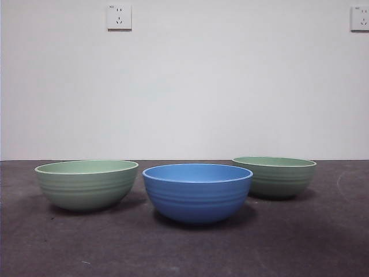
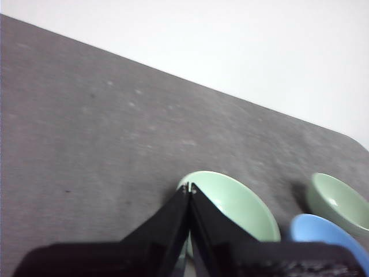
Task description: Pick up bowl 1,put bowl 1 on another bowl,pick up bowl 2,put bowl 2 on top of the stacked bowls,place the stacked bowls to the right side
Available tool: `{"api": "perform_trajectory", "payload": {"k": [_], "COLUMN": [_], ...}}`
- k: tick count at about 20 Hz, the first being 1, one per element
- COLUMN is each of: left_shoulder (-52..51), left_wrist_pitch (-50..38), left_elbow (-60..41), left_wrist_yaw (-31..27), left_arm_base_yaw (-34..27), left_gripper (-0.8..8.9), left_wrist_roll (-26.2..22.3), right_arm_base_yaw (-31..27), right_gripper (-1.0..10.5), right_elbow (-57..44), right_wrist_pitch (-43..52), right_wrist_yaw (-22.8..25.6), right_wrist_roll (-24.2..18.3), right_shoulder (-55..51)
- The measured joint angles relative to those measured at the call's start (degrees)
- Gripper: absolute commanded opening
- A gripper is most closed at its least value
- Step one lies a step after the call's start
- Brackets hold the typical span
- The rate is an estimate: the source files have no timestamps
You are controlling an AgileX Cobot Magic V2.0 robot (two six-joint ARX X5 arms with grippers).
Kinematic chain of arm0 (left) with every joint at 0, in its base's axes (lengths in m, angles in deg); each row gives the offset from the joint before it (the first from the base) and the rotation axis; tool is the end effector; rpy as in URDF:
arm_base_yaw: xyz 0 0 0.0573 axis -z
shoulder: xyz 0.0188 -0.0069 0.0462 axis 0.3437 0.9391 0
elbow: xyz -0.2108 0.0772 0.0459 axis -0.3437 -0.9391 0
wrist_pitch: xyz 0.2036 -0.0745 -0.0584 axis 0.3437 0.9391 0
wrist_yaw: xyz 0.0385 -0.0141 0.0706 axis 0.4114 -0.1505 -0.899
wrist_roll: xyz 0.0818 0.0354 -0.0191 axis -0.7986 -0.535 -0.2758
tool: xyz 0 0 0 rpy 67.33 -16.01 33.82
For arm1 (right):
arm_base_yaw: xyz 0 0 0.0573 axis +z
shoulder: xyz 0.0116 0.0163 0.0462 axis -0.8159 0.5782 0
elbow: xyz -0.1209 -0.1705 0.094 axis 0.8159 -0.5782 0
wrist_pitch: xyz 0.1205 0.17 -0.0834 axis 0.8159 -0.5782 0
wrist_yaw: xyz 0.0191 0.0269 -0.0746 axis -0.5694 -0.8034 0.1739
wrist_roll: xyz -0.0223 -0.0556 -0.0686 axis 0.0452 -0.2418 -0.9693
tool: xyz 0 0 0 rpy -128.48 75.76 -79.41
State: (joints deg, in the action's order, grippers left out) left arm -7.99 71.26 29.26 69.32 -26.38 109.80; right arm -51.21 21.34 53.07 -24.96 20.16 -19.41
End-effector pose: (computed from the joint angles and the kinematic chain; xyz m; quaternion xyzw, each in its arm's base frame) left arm 0.1425 -0.0093 0.1826 -0.2017 0.0870 -0.0901 0.9714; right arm 0.1457 0.0290 0.1800 0.2325 0.0888 0.1417 0.9581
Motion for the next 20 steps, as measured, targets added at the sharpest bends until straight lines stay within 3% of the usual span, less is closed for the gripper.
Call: {"api": "perform_trajectory", "payload": {"k": [5, 8, 20], "left_shoulder": [6.1, 10.67, 28.63], "left_wrist_pitch": [1.84, 3.5, 23.37], "left_elbow": [5.95, 10.08, 29.07], "left_wrist_yaw": [5.25, 9.55, 23.08], "left_arm_base_yaw": [0.0, 0.0, 0.02], "left_gripper": [-0.06, -0.06, -0.07], "left_wrist_roll": [0.37, -0.87, -17.79], "right_arm_base_yaw": [0.0, 0.0, 1.33], "right_gripper": [-0.1, -0.1, -0.1], "right_elbow": [8.7, 14.99, 40.02], "right_wrist_pitch": [-4.2, -9.7, -39.23], "right_wrist_yaw": [-1.79, -3.74, -8.0], "right_wrist_roll": [-0.39, -2.97, -23.26], "right_shoulder": [7.17, 12.7, 36.96]}}
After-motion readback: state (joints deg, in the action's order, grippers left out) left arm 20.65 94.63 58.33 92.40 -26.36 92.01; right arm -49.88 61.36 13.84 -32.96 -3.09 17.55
